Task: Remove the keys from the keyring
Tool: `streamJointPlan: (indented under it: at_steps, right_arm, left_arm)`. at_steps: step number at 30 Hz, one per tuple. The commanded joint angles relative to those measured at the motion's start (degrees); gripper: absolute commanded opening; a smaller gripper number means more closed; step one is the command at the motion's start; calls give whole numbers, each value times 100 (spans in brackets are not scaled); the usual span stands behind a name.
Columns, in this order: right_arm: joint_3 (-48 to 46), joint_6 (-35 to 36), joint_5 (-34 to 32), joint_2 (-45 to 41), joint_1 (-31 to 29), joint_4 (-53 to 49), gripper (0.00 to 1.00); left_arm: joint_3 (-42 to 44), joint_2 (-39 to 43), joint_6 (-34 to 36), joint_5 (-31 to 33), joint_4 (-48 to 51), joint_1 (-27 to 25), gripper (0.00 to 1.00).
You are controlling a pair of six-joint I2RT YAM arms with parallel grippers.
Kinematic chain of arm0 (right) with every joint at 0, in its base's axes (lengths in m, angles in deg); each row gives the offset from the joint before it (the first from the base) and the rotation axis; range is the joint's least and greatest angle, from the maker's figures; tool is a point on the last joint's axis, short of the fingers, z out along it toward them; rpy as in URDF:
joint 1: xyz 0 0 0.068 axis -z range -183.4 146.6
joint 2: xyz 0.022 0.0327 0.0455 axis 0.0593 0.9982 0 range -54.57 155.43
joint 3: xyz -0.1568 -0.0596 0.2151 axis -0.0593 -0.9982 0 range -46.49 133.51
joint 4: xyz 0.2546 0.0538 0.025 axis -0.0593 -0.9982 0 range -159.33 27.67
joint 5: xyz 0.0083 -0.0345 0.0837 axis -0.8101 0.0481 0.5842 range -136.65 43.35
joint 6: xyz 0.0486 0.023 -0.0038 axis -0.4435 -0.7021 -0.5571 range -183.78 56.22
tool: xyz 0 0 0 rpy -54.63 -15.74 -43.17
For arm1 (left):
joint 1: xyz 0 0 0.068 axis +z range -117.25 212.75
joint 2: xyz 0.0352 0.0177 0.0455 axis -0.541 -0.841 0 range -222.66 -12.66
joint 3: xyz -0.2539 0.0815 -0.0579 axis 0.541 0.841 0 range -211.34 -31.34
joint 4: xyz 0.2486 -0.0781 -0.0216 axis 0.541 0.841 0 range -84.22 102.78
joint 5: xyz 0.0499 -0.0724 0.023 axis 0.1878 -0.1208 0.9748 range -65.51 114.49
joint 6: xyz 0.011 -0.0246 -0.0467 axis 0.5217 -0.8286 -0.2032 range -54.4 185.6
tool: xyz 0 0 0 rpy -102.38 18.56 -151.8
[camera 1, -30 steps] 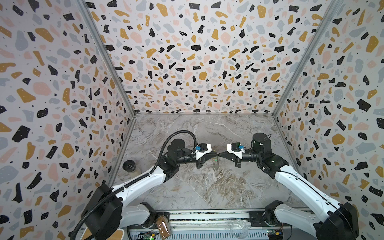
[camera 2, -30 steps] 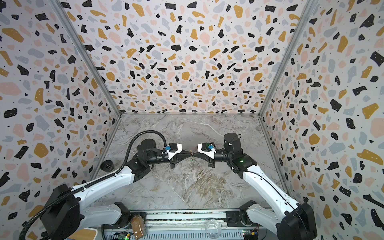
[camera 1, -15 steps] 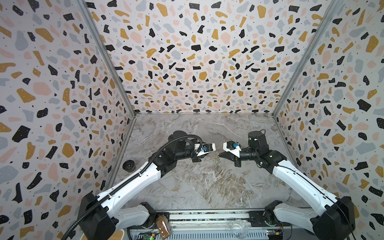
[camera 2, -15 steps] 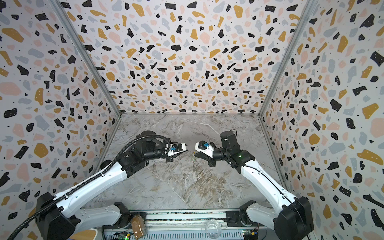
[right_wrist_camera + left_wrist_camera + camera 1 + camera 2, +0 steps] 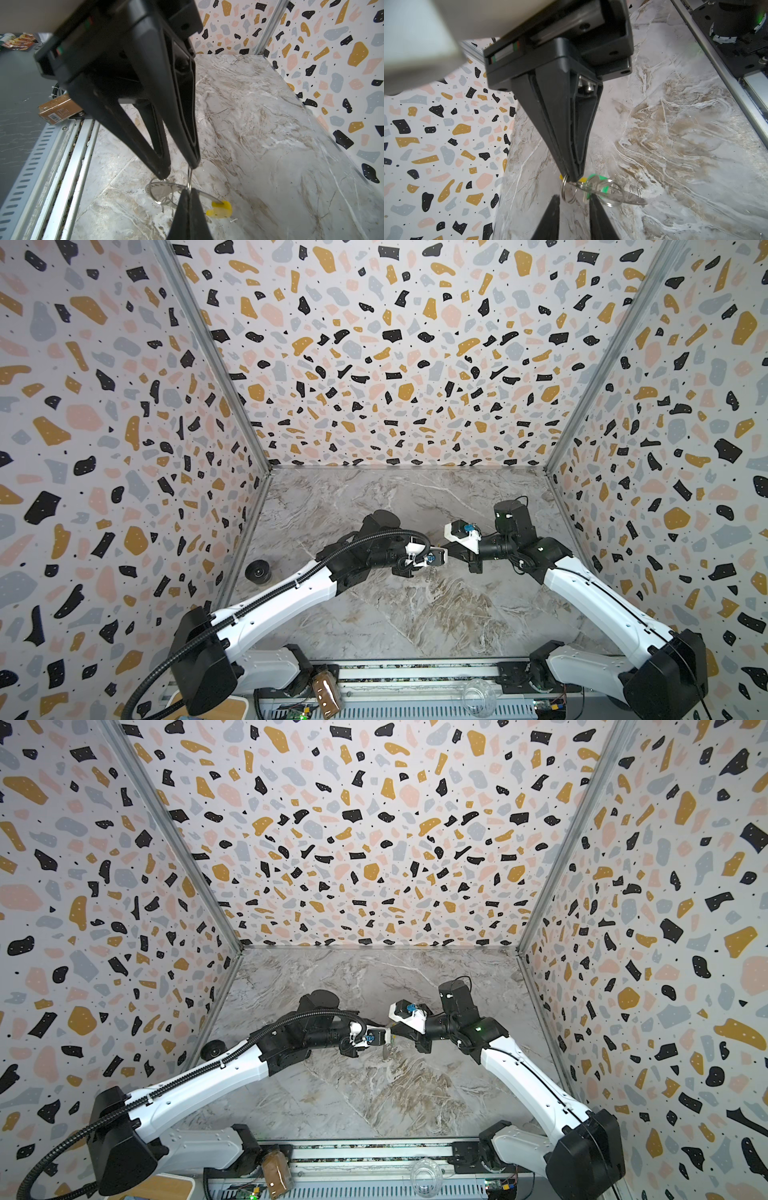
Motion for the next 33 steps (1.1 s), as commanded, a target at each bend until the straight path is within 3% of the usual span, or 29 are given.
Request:
streamJointPlan:
  at_steps: [1, 33]
  right_arm:
    - [302, -36, 2, 22, -70, -107, 0]
    - [320, 201, -201, 23, -312, -133, 0]
  left_arm:
    - [-199, 19, 95, 209, -137, -52, 25]
    - [-308, -184, -125, 382, 54, -148, 12]
